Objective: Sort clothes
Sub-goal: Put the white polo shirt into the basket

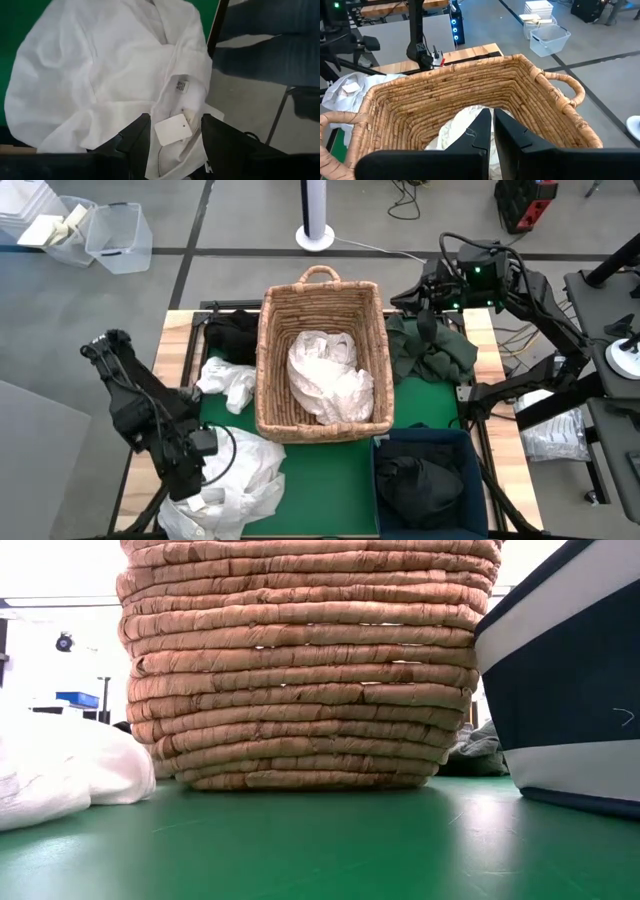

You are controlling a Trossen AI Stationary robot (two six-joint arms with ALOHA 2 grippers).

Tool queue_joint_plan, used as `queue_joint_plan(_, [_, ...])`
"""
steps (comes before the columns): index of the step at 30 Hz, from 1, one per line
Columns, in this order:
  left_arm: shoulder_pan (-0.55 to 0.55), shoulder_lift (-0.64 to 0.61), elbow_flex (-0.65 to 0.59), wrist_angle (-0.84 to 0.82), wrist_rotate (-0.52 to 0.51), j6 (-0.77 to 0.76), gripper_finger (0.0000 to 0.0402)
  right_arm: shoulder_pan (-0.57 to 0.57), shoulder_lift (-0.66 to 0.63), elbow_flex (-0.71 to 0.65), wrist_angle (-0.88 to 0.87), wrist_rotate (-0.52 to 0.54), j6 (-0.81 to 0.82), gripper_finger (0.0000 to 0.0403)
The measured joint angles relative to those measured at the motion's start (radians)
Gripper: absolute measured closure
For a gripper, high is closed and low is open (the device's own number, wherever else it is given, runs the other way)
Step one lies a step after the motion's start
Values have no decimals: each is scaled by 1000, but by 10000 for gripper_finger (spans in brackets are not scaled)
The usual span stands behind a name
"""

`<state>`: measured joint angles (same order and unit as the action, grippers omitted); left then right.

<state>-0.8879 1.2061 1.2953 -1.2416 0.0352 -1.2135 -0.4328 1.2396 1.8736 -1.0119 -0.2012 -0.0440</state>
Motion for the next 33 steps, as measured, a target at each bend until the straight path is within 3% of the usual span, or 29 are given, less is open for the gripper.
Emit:
queue_joint_plan(15, [-21,53,0,9,0,-1,247,0,-2,0,-12,-1,43,390])
queue_joint_plan(19, [-21,68,0,10,-2,1,247,0,-2,0,-50,-77,27,390])
queue_joint_plan(21, [-22,79,0,12,-9,16,247,3,-2,0,-53,-120,40,390])
queue_joint_plan(33, [-66,179,-1,66,-110,167,247,3,-2,0,-50,-121,70,390])
